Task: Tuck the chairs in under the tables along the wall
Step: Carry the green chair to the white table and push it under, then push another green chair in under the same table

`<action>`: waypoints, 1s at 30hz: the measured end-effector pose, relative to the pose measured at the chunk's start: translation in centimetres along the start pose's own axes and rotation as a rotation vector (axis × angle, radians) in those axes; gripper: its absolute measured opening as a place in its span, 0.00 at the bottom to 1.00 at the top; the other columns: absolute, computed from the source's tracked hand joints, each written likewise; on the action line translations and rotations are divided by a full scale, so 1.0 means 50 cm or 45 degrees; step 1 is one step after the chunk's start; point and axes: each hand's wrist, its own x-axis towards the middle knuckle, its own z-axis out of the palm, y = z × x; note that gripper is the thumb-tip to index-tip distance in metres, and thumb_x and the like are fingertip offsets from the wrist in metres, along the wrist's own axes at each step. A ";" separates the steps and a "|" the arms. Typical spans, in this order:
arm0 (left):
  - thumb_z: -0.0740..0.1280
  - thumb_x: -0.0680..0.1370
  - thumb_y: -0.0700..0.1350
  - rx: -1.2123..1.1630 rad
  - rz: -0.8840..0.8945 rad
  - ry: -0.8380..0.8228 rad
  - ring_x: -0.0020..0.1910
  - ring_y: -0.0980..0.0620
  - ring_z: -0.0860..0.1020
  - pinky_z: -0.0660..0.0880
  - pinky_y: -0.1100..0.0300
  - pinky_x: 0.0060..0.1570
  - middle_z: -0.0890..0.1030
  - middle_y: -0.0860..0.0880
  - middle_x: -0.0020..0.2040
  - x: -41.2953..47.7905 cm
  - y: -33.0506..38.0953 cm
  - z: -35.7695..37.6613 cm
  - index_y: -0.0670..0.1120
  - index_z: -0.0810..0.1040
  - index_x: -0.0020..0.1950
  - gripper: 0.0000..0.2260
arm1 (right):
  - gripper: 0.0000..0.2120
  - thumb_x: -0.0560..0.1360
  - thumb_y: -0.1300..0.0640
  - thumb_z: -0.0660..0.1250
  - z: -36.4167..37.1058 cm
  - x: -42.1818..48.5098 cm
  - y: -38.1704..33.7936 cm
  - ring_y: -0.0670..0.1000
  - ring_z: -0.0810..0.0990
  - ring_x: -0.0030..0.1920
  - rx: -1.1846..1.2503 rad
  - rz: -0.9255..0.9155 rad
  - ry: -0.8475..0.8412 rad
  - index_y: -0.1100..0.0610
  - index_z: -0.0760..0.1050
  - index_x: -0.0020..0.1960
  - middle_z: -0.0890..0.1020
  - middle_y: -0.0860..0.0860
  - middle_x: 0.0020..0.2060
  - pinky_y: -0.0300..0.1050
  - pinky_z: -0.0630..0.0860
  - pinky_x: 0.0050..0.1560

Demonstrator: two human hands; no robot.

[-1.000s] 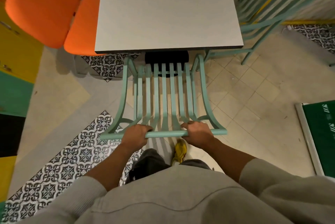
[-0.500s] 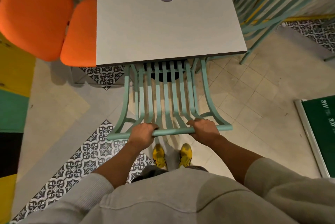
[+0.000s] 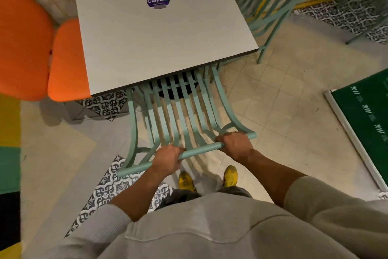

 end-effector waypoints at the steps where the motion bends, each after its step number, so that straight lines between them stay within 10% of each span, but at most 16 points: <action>1: 0.68 0.82 0.47 -0.022 -0.020 0.007 0.55 0.43 0.84 0.82 0.49 0.58 0.86 0.45 0.58 -0.002 0.003 0.003 0.55 0.79 0.73 0.18 | 0.16 0.84 0.41 0.64 0.001 -0.002 0.004 0.55 0.84 0.59 -0.011 -0.020 0.012 0.45 0.79 0.68 0.85 0.49 0.59 0.50 0.80 0.59; 7: 0.71 0.81 0.59 -0.128 -0.128 -0.016 0.58 0.46 0.84 0.79 0.53 0.56 0.86 0.48 0.61 0.000 0.032 -0.009 0.57 0.78 0.72 0.20 | 0.21 0.82 0.38 0.68 0.003 0.003 0.046 0.56 0.84 0.59 0.004 -0.136 0.045 0.49 0.78 0.68 0.85 0.51 0.60 0.50 0.76 0.62; 12: 0.74 0.73 0.71 -0.160 -0.227 -0.003 0.67 0.42 0.80 0.79 0.50 0.61 0.81 0.45 0.70 0.037 0.162 -0.054 0.52 0.68 0.82 0.43 | 0.35 0.78 0.33 0.69 -0.003 -0.030 0.187 0.57 0.73 0.74 0.102 -0.190 0.118 0.50 0.70 0.79 0.76 0.53 0.74 0.56 0.63 0.78; 30: 0.56 0.62 0.89 0.148 0.081 0.035 0.82 0.43 0.63 0.64 0.38 0.77 0.62 0.49 0.85 0.381 0.810 -0.242 0.51 0.57 0.86 0.62 | 0.49 0.78 0.26 0.63 0.036 -0.294 0.924 0.59 0.60 0.83 0.395 0.409 0.147 0.56 0.56 0.86 0.57 0.56 0.85 0.61 0.62 0.81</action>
